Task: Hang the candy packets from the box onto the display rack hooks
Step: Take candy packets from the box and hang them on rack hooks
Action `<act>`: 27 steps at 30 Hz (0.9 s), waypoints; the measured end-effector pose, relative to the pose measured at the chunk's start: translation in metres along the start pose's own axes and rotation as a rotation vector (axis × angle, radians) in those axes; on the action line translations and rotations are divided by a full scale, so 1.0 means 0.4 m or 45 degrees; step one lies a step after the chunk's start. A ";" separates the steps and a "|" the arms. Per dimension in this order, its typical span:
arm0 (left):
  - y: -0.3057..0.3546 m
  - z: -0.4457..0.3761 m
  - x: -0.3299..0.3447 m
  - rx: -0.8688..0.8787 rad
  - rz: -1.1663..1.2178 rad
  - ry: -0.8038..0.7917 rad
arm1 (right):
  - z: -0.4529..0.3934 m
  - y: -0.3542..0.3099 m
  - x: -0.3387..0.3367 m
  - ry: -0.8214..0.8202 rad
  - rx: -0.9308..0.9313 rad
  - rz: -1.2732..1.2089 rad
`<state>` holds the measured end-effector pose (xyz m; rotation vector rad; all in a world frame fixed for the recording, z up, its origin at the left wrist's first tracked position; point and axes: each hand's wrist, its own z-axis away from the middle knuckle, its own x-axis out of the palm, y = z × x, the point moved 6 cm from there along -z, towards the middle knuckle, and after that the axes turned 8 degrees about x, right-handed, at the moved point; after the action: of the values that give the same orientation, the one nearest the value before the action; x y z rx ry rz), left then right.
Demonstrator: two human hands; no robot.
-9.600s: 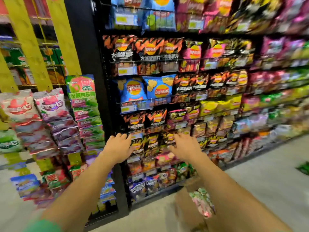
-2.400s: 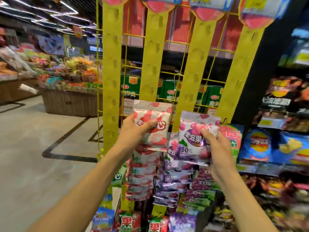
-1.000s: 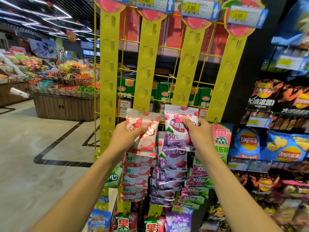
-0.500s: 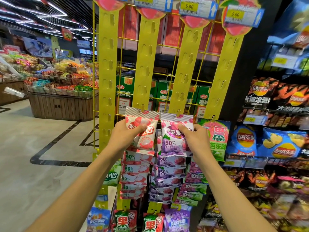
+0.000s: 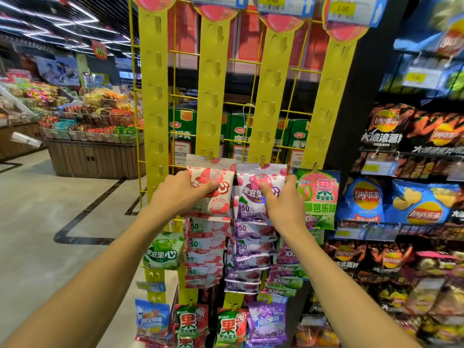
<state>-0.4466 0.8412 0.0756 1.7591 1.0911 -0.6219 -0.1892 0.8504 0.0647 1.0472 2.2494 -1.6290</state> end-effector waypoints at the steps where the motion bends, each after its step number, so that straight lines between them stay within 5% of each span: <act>1: 0.004 0.000 -0.008 0.010 -0.099 -0.005 | -0.002 0.000 0.000 -0.002 0.000 0.059; 8: 0.021 0.030 -0.019 -0.034 -0.555 0.166 | -0.003 0.006 0.010 -0.083 -0.047 0.269; 15: 0.019 0.134 0.034 -0.153 -0.537 0.244 | 0.058 0.025 0.019 -0.206 -0.076 0.294; 27: -0.026 0.415 0.096 0.089 -0.759 -0.222 | 0.301 0.124 -0.045 -0.431 -0.079 0.652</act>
<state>-0.4284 0.7087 -0.0302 1.3927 1.4897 -1.1619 -0.1753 0.7435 -0.0105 1.1138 1.6345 -1.3804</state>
